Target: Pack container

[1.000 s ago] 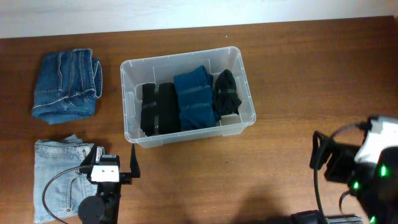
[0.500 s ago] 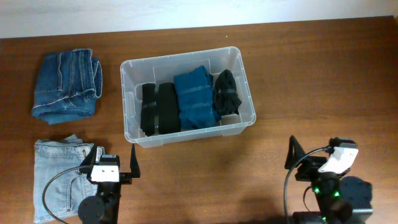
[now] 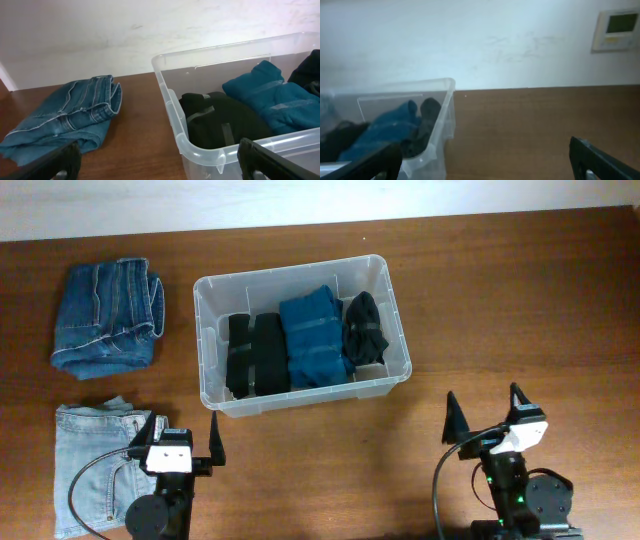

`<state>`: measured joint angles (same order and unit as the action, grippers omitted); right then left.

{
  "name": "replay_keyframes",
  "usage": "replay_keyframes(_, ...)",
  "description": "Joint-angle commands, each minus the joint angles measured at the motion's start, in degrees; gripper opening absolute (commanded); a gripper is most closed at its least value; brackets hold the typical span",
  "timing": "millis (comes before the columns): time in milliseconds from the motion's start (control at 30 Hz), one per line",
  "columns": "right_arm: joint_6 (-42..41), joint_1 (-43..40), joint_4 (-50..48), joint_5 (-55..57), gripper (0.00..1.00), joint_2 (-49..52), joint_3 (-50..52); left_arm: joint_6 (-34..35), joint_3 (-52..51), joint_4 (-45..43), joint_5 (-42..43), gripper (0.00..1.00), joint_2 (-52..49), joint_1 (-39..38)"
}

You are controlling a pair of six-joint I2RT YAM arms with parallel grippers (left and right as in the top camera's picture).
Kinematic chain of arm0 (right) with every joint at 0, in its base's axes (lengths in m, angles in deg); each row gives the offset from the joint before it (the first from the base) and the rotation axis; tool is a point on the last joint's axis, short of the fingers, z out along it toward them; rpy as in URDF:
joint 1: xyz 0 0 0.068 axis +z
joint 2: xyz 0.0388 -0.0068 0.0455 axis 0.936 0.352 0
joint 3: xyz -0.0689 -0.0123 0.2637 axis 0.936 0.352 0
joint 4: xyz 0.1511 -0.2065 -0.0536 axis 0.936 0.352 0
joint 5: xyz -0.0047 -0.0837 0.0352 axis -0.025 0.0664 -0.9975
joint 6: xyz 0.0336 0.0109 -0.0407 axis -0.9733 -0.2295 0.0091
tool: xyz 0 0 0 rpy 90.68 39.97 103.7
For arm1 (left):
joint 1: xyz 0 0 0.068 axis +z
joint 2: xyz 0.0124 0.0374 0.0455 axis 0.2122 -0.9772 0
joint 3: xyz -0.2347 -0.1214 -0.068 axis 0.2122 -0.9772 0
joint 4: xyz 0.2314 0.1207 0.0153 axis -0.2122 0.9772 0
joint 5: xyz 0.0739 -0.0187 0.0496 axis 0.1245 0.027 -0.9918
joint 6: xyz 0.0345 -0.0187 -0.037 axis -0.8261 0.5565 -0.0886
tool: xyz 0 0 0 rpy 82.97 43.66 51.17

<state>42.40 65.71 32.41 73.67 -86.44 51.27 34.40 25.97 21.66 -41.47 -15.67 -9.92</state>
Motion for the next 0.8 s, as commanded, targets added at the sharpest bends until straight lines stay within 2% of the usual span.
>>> replay_keyframes(0, 5.3, -0.5, -0.5, -2.0, 0.99, -0.6, 2.9, -0.5, -0.2, 0.1, 0.6, 0.99, 0.3, 0.1)
replay_keyframes(333, 6.1, -0.5, -7.0, -2.0, 0.99, -0.6, 9.5, -0.5, -0.2, 0.1, 0.6, 0.99, 0.3, 0.1)
replay_keyframes(467, 9.4, -0.5, -7.2, -2.0, 0.98, -0.6, 9.6, -0.5, -0.2, 0.1, 0.6, 1.00, 0.3, 0.1)
replay_keyframes(767, 9.6, -0.5, -7.1, -2.0, 0.99, -0.6, 9.6, -0.5, -0.2, 0.1, 0.6, 0.99, 0.3, 0.1)
